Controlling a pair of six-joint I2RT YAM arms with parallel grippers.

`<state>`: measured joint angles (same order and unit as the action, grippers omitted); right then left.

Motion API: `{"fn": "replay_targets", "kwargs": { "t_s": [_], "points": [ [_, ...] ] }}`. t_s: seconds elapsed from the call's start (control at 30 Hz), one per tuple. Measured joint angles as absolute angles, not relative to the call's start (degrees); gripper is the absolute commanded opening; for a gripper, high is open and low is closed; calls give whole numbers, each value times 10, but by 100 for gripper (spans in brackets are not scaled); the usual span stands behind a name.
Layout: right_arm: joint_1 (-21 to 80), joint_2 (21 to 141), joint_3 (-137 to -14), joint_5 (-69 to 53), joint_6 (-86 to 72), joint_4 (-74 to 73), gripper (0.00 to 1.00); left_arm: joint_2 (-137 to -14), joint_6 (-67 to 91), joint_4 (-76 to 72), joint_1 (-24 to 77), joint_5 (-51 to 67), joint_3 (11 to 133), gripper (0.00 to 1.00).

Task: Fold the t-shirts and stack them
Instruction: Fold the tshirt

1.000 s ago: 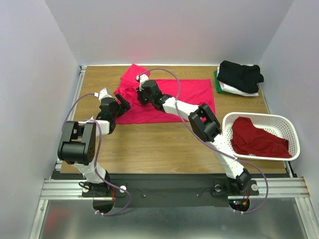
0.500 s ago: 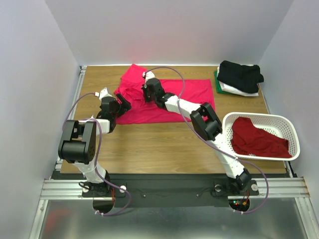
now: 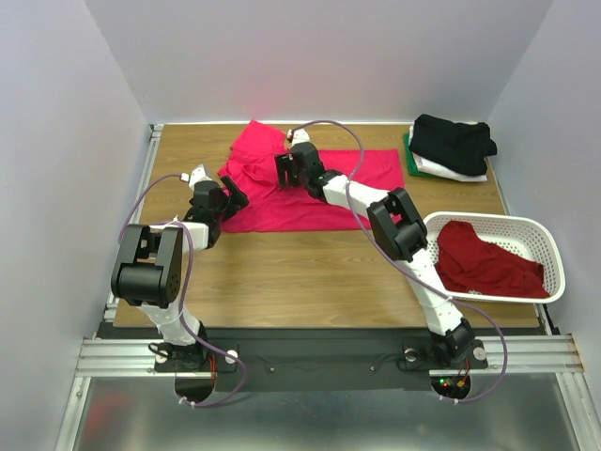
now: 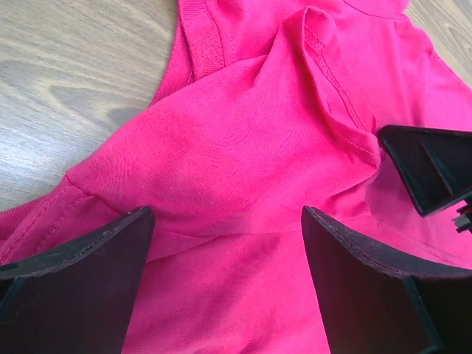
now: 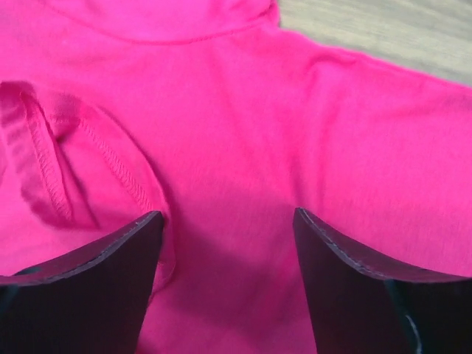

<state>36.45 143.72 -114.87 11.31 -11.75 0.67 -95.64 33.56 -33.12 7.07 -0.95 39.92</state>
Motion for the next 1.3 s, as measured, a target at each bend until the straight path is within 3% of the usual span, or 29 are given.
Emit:
{"fn": "replay_targets", "kwargs": {
  "t_s": [0.27, 0.67, 1.3],
  "points": [
    [364, 1374, -1037, 20, -99, 70, 77, -956, 336, -330, 71, -12, 399, 94],
    [366, 1371, -1031, -120, -53, 144, 74, -957, 336, -329, 71, -11, 402, 94],
    [402, 1443, -1154, -147, 27, 113, 70, -958, 335, -330, 71, -5, 402, 94]
  ]
}}
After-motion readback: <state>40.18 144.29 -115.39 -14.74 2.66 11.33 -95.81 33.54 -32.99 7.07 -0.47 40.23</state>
